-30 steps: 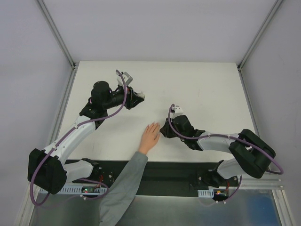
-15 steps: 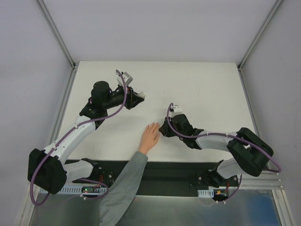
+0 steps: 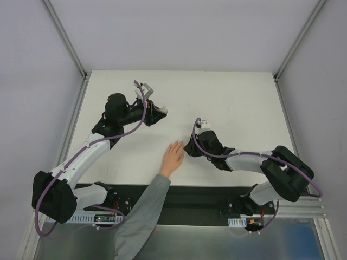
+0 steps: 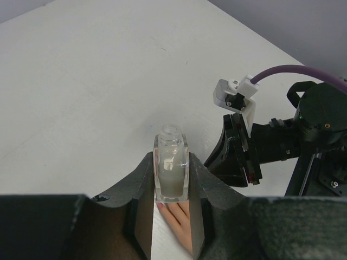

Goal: Paint the nails

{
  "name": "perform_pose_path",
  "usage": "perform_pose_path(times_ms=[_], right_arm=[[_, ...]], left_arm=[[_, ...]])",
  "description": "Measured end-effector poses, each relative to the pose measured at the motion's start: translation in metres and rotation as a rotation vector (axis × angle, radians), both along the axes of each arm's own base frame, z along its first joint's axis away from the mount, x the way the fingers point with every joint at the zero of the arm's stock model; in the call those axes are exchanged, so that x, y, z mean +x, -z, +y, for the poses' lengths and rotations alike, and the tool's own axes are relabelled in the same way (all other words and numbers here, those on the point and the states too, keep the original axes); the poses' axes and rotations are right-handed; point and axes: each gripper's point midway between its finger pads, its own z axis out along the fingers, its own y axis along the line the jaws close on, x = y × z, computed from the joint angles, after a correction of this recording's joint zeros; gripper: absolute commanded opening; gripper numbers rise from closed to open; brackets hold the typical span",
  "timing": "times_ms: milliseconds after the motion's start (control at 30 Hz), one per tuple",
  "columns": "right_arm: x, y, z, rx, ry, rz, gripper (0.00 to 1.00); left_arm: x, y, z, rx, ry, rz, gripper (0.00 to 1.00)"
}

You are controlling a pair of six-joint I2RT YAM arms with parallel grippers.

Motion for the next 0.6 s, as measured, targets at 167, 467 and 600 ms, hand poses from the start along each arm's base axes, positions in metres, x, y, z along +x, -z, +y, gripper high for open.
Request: perform_pose_path(times_ms=[167, 467, 600], right_arm=[[0.0005, 0.0, -0.0004, 0.001, 0.002, 0.001, 0.01], [-0.0026, -0.0029, 0.0038, 0.018, -0.021, 0.002, 0.01], [-0.0048, -0.0055, 0.0041, 0.026, -0.025, -0.004, 0.01]], left_arm=[[0.0006, 0.0017, -0.0003, 0.002, 0.0, 0.005, 0.0], [0.0009, 0.0025, -0.0004, 0.003, 0.0, 0.007, 0.0], [0.0009, 0.0025, -0.0005, 0.003, 0.0, 0.007, 0.0]])
